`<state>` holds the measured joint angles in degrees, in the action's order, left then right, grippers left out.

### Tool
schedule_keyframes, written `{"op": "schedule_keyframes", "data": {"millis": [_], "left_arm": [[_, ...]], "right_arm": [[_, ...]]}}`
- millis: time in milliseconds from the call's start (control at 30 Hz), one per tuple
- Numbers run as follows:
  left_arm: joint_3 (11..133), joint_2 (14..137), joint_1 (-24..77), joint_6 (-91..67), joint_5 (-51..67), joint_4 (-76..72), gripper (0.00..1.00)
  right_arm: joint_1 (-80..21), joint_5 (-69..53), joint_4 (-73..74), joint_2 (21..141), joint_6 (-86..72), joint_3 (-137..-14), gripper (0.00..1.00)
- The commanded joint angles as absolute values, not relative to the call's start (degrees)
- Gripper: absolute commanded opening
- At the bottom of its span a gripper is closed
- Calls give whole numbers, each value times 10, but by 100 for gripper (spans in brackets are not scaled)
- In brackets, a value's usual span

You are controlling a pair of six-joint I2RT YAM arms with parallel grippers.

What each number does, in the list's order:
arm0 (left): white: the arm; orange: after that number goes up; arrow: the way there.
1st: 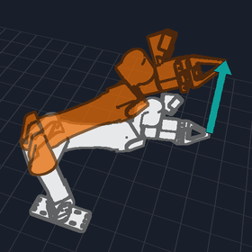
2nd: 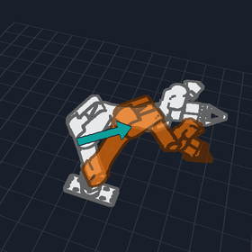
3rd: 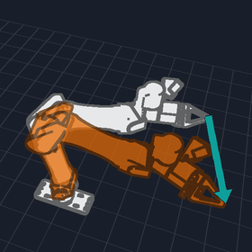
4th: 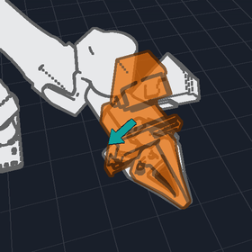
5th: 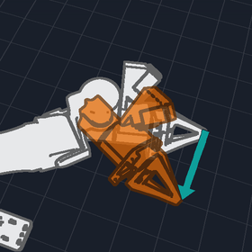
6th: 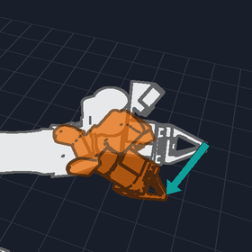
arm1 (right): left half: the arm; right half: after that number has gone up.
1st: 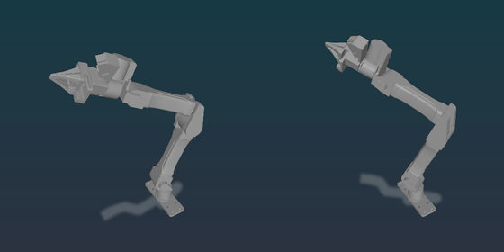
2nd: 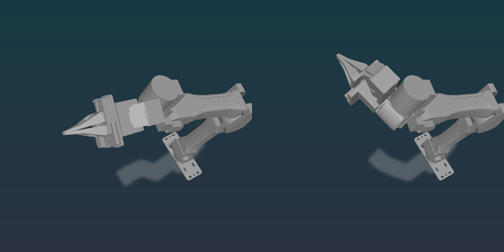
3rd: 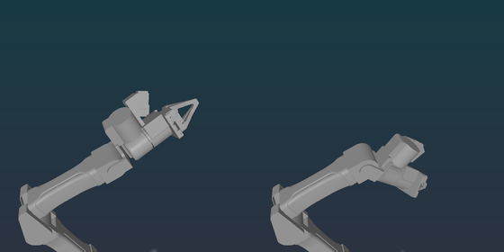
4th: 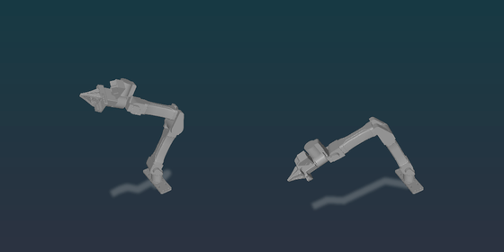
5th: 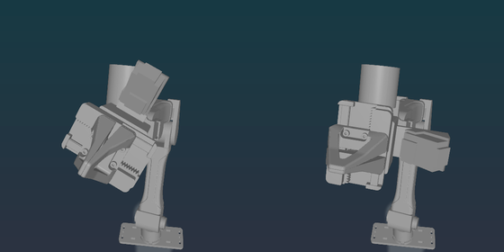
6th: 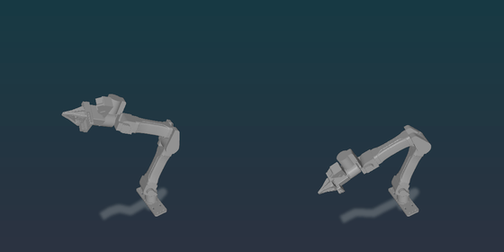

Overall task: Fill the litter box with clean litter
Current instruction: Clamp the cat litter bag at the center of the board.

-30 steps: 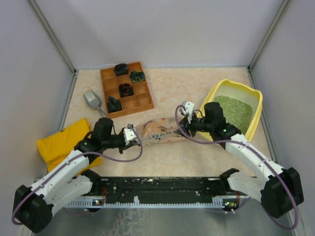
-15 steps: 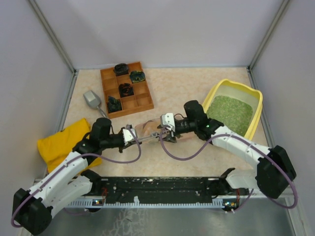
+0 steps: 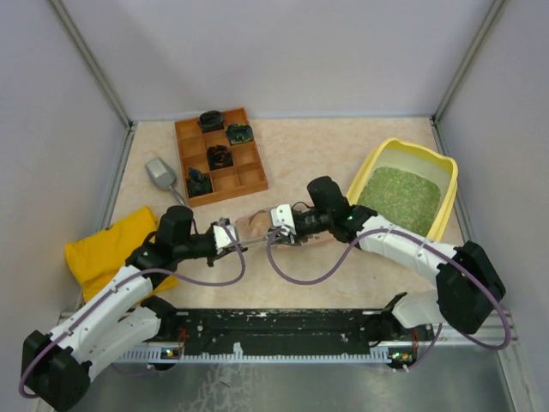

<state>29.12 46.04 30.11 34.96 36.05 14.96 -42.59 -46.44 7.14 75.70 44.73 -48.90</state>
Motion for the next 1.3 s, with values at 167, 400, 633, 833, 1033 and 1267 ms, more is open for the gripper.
{"op": "schedule_keyframes", "data": {"millis": [167,400,633,833,1033,1267], "left_arm": [[306,439,299,358,380,105,0],[311,431,299,364,380,110,0],[309,431,299,371,374,110,0],[310,426,299,367,383,103,0],[307,419,299,365,377,106,0],[309,413,299,364,363,111,0]], "right_arm": [[-440,-453,61,779,455,-525,0],[-451,-365,130,781,470,-548,0],[-476,-287,208,791,484,-596,0],[-497,-247,237,805,491,-612,0],[-512,-224,239,816,476,-626,0],[-518,-194,257,830,476,-640,0]]}}
